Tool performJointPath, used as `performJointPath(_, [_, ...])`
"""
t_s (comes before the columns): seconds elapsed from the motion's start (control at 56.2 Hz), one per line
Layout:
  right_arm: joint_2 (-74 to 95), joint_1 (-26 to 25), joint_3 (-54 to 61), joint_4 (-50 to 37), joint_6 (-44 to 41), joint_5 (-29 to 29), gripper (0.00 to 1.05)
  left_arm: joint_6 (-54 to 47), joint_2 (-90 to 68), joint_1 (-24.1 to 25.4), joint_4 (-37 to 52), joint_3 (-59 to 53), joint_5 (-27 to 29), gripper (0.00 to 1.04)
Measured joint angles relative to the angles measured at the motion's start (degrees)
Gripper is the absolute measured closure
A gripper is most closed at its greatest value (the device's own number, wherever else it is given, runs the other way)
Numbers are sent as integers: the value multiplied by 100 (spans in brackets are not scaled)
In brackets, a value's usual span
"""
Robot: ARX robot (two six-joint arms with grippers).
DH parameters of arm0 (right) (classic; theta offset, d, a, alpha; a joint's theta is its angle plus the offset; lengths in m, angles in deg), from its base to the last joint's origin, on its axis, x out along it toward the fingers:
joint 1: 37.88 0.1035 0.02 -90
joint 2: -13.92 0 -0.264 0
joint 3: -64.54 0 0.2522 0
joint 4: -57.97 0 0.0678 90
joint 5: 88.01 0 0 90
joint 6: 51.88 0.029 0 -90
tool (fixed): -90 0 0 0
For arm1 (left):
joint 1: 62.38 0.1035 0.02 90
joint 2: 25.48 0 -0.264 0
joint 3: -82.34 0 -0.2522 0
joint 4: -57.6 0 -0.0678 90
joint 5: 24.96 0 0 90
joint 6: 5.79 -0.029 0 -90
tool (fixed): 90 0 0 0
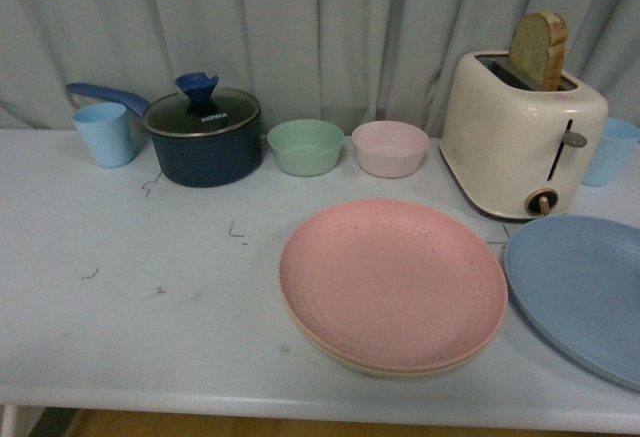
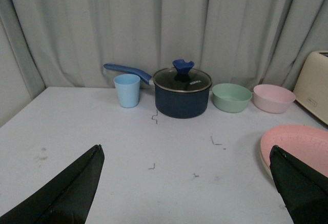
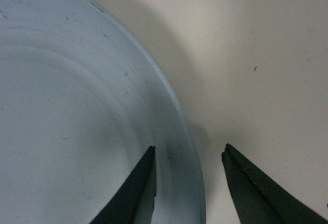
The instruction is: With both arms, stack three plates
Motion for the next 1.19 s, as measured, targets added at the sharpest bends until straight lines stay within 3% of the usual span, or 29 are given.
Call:
performJointPath(0.107, [44,0,2,0,4,17,78,0,0,0,0,0,0,7])
performJointPath(0.16, [37,-11,0,0,20,46,90,0,2,0,0,0,-2,7])
performJointPath(0.249, [-107,-116,94,28,85,315,100,0,0,0,0,0,0,7])
performJointPath(0.676, [-2557,-750,1478,780,-212,1075,102,0,2,0,0,0,0,7])
performJointPath(0.836, [-3558,-684,1655,745,-166,1423,102,0,0,0,0,0,-2,7])
performJointPath(1.121, [-4212,686,1899,-157,859,1318,102,0,0,0,0,0,0,7])
performJointPath(1.192, [-3362,1720,1880,-1010,1746,662,102,0,0,0,0,0,0,7])
